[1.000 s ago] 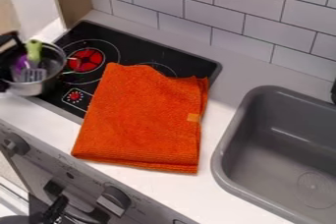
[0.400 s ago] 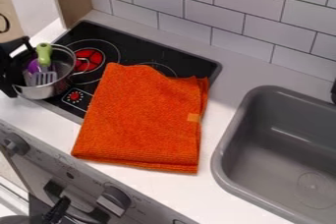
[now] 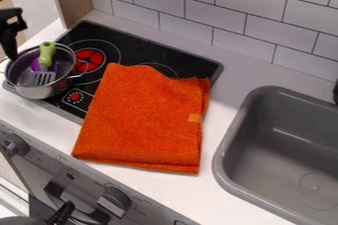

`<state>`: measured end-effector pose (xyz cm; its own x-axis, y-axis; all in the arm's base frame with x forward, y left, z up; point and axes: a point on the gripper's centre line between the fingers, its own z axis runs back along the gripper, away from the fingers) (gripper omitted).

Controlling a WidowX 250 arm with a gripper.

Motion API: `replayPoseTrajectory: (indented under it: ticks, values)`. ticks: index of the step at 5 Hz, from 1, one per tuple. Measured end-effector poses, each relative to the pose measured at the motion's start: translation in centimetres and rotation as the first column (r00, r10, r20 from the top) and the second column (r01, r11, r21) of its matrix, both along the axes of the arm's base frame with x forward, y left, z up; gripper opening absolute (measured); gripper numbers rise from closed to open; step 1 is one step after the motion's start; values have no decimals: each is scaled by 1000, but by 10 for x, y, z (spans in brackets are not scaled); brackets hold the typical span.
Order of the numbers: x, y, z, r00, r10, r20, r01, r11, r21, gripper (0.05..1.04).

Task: Move the silver pot to the bottom part of the burner

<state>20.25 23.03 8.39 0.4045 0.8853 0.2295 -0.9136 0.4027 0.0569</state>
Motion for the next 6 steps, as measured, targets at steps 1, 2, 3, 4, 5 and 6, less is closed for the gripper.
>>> replayPoseTrajectory:
  ticks: [1, 2, 3, 4, 5, 6]
  values:
    - [-1, -17, 16, 996, -92, -16, 91, 996, -20, 969]
    - [16, -53, 9, 984, -177, -15, 177, 984, -20, 998]
    - [36, -98, -3, 906, -422, 36, 422, 907, 2, 998]
    - [49, -127, -6, 845, -531, 58, 532, 847, -1, 998]
    - [67, -159, 3, 813, -574, 96, 578, 816, -21, 998]
    - [87, -171, 20, 822, -558, 115, 561, 828, 5, 998]
